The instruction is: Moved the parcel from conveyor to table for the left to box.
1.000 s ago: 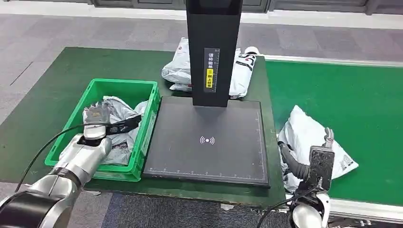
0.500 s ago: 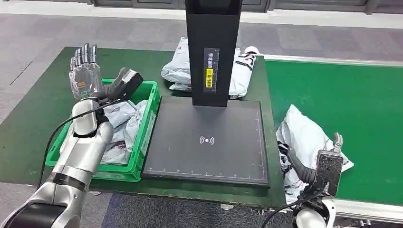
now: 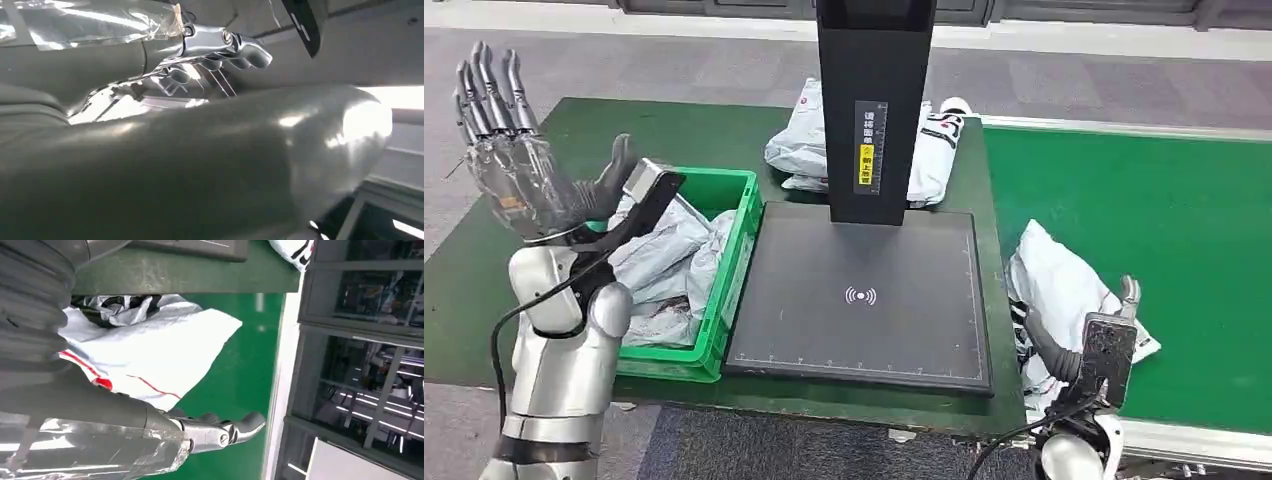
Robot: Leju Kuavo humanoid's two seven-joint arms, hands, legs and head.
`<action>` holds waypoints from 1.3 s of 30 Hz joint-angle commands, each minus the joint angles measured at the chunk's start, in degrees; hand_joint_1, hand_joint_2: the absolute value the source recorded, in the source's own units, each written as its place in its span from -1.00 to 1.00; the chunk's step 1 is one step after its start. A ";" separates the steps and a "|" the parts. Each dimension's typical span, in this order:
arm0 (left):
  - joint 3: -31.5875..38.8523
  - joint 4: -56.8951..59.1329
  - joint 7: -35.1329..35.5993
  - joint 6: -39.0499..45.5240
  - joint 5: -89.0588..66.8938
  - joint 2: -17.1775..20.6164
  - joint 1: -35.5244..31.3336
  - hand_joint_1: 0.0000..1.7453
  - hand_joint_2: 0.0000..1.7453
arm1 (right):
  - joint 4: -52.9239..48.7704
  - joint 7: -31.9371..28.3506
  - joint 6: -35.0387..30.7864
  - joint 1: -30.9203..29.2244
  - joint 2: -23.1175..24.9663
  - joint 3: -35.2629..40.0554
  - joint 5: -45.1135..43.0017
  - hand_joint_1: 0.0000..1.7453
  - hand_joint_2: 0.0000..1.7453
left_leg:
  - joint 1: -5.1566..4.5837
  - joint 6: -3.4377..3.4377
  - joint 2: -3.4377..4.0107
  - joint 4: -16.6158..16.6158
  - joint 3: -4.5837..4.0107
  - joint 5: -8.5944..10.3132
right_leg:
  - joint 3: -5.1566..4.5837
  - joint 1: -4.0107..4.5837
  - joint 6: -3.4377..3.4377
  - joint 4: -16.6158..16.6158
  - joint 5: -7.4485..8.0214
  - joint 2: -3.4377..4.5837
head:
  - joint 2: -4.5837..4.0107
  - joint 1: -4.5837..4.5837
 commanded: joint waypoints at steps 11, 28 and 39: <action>-4.14 -2.42 -10.13 -4.48 28.99 -1.13 3.05 -1.00 1.00 | 4.66 24.54 2.06 -1.26 -5.06 0.59 28.75 -1.00 1.00 | -0.01 0.04 0.14 -0.15 0.23 -0.01 | 0.19 0.01 0.01 -0.14 0.02 0.07 | 0.00 0.00; -11.28 -1.04 -10.82 -10.61 45.56 -2.06 11.05 -1.00 1.00 | 37.37 26.67 37.15 -18.43 -19.14 3.69 44.89 -1.00 1.00 | -0.15 0.28 0.53 -0.11 0.28 -0.20 | 0.24 -0.16 0.26 -0.36 0.15 0.46 | 0.02 0.02; -11.42 -1.23 -10.94 -10.57 45.49 -2.30 10.99 -1.00 1.00 | 35.76 26.88 36.43 -17.06 -20.22 4.52 43.28 -1.00 1.00 | -0.15 0.28 0.04 -0.20 0.36 -0.06 | 0.42 -0.11 0.28 -0.35 0.02 -0.02 | 0.00 0.00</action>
